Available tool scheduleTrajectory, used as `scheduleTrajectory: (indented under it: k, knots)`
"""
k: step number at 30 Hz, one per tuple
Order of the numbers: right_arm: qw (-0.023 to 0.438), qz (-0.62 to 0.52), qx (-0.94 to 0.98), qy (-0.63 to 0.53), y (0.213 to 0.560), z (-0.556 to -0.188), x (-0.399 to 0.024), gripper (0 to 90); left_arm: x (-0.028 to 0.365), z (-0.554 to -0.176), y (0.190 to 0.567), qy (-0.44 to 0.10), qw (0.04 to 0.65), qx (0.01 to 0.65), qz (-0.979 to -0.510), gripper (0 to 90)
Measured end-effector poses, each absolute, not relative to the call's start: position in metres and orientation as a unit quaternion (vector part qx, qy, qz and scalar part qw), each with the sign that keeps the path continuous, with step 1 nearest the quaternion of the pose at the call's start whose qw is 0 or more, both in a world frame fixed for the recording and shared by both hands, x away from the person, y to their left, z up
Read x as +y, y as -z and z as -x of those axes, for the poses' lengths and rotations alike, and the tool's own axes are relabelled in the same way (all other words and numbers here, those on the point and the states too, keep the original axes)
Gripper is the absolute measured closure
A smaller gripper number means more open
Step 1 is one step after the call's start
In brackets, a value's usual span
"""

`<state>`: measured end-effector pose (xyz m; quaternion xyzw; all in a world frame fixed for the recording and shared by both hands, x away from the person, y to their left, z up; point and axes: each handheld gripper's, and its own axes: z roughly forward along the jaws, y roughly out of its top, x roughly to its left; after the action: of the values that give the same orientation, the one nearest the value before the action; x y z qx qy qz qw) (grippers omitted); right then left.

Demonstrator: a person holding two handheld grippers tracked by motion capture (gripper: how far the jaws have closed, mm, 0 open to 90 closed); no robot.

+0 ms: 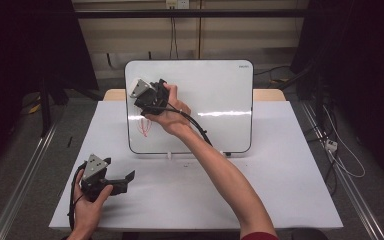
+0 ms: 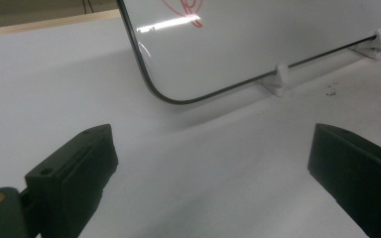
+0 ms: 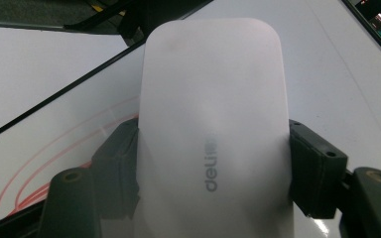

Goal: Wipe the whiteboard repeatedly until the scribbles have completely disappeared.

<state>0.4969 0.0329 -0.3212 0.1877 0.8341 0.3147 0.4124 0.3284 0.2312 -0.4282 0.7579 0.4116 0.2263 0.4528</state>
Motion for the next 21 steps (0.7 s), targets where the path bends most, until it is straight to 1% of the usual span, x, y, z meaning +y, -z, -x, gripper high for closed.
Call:
scheduleTrajectory:
  k: [21]
  knots:
    - [0.424,-0.214,0.820,-0.319,0.296,-0.515,0.030,31.4,0.233,-0.327,0.427,-0.231,0.455,0.411,-0.756,4.6]
